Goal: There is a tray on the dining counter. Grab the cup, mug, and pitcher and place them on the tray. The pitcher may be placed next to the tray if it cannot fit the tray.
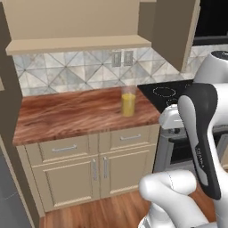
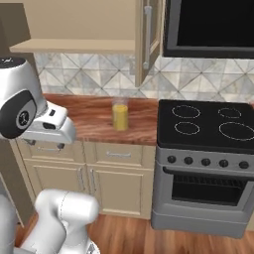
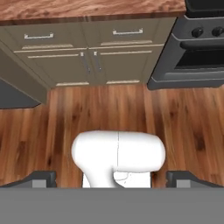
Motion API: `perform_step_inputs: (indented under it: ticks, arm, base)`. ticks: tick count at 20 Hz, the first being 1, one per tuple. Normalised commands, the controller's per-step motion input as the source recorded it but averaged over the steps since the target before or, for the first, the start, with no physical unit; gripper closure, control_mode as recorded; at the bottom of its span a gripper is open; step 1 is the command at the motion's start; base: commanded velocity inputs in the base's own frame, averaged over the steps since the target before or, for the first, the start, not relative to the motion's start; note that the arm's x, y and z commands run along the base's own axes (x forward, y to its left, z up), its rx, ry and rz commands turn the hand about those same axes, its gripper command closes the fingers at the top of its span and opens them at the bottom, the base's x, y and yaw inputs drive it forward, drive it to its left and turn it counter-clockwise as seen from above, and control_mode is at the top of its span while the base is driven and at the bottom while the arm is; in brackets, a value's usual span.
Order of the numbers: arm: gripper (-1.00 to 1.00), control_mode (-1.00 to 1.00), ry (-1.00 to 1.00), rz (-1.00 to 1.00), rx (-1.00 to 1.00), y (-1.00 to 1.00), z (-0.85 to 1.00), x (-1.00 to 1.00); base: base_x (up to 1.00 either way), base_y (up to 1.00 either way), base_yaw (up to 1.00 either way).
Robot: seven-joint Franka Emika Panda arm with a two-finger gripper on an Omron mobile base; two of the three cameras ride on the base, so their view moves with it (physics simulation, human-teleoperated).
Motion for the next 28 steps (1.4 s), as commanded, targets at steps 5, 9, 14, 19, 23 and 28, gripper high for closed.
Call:
perform_step_inputs:
  ticks: [5,9,14,19,23,28]
  arm:
    - [-1.0,1.0,0.0,0.0,0.0,0.0,0.0,0.0]
    - [-1.0,1.0,0.0,0.0,0.0,0.0,0.0,0.0]
    - [-1.0,1.0,0.0,0.0,0.0,0.0,0.0,0.0]
    - [-1.0,1.0,0.0,0.0,0.0,0.0,0.0,0.0]
    - [-1.0,1.0,0.0,0.0,0.0,0.0,0.0,0.0]
    - [-1.0,1.0,0.0,0.0,0.0,0.0,0.0,0.0]
  base:
    - [0.48,0.01,-0.01]
    - [0.52,0.02,-0.03]
    - [0.57,-0.01,-0.01]
    - [0.45,-0.16,0.0]
    - [0.41,-0.24,0.0]
    - [0.53,-0.31,0.0]
